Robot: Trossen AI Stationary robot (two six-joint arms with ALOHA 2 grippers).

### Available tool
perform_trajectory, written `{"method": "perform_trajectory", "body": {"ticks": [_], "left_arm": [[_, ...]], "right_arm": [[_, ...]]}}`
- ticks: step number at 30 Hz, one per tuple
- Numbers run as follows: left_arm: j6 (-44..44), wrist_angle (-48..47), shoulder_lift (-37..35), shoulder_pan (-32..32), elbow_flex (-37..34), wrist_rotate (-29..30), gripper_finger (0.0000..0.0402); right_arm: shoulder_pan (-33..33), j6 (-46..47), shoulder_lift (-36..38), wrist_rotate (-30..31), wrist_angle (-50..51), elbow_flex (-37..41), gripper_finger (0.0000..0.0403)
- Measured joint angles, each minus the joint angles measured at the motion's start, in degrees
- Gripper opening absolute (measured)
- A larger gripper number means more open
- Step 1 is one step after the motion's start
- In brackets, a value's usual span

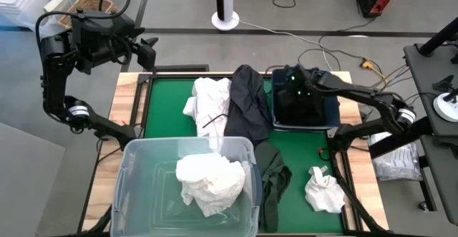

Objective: Sort clothes
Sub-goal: Put the white short pants into the transparent bin

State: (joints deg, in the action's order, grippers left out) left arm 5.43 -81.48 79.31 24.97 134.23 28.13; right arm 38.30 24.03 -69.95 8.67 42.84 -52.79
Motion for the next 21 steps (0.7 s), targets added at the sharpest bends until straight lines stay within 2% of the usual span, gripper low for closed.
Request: {"method": "perform_trajectory", "body": {"ticks": [6, 14, 17, 19, 21], "left_arm": [[-0.5, 0.0, 0.0, 0.0, 0.0, 0.0, 0.0219], [-0.9, 0.0, 1.1, 0.0, 0.0, -1.1, 0.0219], [-2.5, 0.1, 2.3, 0.0, 0.0, -7.0, 0.0219], [-4.1, 0.1, 3.3, 0.0, 0.0, -10.8, 0.0219], [-5.6, 0.1, 4.2, 0.0, 0.0, -12.0, 0.0219]], "right_arm": [[0.0, -2.4, 0.1, 0.2, 10.1, -12.7, 0.033], [0.0, -7.2, 0.1, -0.9, 18.5, -29.9, 0.032], [0.0, -9.2, 0.1, -5.8, 21.6, -35.6, 0.0314], [0.0, -10.9, 0.1, -11.4, 24.4, -38.8, 0.0309], [-0.4, -12.5, 0.1, -17.8, 28.5, -41.5, 0.0303]]}}
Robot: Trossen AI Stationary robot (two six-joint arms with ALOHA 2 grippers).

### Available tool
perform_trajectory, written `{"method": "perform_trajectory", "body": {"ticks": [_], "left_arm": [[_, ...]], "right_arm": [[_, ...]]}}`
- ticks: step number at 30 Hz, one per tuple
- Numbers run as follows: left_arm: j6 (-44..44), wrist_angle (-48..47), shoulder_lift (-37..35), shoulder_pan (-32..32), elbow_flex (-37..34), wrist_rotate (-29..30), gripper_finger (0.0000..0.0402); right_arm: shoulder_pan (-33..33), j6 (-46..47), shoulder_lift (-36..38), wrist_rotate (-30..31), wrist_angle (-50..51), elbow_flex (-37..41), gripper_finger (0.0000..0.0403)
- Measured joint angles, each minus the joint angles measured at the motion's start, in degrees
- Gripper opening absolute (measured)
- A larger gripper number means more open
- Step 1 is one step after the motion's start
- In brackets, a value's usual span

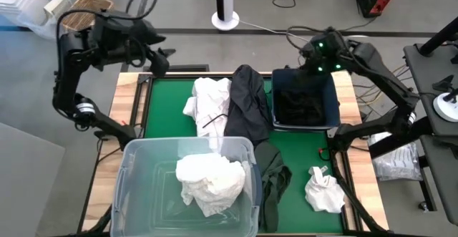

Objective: Sort clothes
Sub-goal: Put the white short pants into the transparent bin

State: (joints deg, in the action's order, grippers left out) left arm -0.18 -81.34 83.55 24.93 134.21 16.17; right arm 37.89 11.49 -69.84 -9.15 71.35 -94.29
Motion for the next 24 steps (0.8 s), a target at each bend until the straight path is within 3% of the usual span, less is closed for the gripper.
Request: {"method": "perform_trajectory", "body": {"ticks": [3, 8, 12, 24], "left_arm": [[-1.2, 0.0, 1.2, 0.1, 0.0, 0.2, 0.0219], [-2.8, 0.5, 1.9, 0.0, 0.0, 4.2, 0.0219], [-3.9, 2.7, 1.5, 0.0, 0.0, 4.3, 0.0219], [-5.4, 5.7, 1.0, 0.0, 0.0, 4.3, 0.0219]], "right_arm": [[-1.7, -1.1, 0.0, -6.8, 7.4, -2.9, 0.0292], [-7.0, -0.5, 0.3, -7.8, 19.3, -4.8, 0.0276], [-12.0, 3.5, 2.8, -10.0, 17.2, -3.2, 0.0268], [-27.5, 17.7, 9.0, -9.1, 18.7, 4.5, 0.0247]]}}
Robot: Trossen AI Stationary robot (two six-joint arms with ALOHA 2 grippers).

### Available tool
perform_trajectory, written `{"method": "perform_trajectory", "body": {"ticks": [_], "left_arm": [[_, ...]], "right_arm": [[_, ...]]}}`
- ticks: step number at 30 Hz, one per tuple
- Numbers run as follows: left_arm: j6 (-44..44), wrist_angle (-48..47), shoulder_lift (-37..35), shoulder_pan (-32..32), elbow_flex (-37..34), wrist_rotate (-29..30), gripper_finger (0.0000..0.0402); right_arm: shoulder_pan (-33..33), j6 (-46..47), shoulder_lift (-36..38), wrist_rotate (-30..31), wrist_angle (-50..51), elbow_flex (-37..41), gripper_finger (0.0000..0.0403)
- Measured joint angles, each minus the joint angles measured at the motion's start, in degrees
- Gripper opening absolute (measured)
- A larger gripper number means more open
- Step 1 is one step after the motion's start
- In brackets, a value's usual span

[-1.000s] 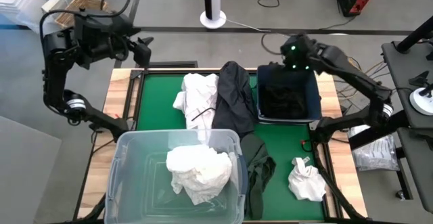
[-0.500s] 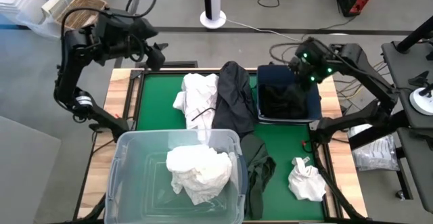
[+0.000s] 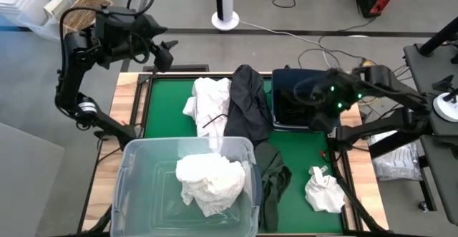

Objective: Sort clothes
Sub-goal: Put the white short pants into the transparent bin

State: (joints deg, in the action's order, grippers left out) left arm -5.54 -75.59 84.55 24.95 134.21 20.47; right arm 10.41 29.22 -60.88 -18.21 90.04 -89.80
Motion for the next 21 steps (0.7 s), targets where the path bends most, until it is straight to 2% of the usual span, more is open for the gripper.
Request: {"method": "perform_trajectory", "body": {"ticks": [11, 14, 21], "left_arm": [[-0.3, 0.0, -0.1, 0.0, 0.0, 0.0, 0.0219], [-0.6, 0.0, -0.1, 0.0, 0.0, 0.0, 0.0219], [-0.6, 0.9, -0.1, 0.0, 0.0, 0.0, 0.0219]], "right_arm": [[-17.3, 12.8, 2.2, 1.8, -0.5, 17.0, 0.0261], [-20.0, 14.5, 1.8, 1.9, -1.3, 21.3, 0.0267], [-24.8, 18.1, 1.1, 1.8, -9.8, 30.5, 0.0283]]}}
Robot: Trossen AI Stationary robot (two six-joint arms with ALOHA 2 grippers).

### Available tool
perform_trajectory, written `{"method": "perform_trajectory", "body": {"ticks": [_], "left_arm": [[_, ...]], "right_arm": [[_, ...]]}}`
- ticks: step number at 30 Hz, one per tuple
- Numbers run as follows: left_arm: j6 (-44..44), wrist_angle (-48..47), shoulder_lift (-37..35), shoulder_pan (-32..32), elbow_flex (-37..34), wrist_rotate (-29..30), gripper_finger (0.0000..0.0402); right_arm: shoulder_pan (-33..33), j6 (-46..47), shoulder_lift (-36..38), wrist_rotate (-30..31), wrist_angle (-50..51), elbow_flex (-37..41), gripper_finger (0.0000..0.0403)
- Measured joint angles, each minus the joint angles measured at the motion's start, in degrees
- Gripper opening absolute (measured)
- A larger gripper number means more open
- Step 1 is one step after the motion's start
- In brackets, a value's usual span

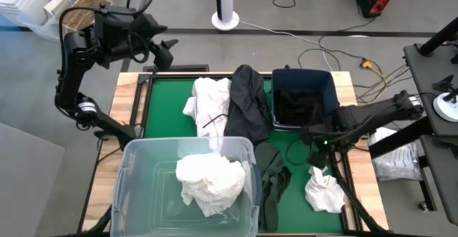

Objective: Sort clothes
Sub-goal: Put the white short pants into the transparent bin

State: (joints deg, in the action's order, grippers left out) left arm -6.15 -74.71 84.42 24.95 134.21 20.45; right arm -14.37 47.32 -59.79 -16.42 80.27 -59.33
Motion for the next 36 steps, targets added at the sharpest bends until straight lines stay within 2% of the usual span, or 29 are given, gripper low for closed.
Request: {"method": "perform_trajectory", "body": {"ticks": [10, 15, 22, 26, 32, 36], "left_arm": [[-0.2, 3.1, -0.2, 0.0, 0.0, -0.1, 0.0219], [1.5, 3.8, -0.2, 0.0, 0.0, -0.5, 0.0219], [7.3, 5.7, 0.0, 0.0, 0.0, -2.0, 0.0219], [11.6, 8.2, 0.0, 0.0, 0.0, -2.0, 0.0219], [14.0, 9.9, -0.1, 0.0, 0.0, -2.0, 0.0219], [15.3, 9.9, -0.1, 0.0, 0.0, -2.0, 0.0219]], "right_arm": [[-4.9, 7.3, 0.1, -0.5, -6.8, 9.9, 0.0286], [-6.6, 9.8, -0.3, -1.9, -11.4, 11.7, 0.0293], [-8.4, 12.3, -1.4, -2.0, -12.0, 12.7, 0.0288], [-9.2, 13.5, -4.1, -1.6, -12.9, 13.8, 0.0287], [-9.6, 12.1, -10.1, -1.4, -17.9, 15.9, 0.0297], [-9.7, 11.4, -14.4, -1.4, -20.5, 16.8, 0.0289]]}}
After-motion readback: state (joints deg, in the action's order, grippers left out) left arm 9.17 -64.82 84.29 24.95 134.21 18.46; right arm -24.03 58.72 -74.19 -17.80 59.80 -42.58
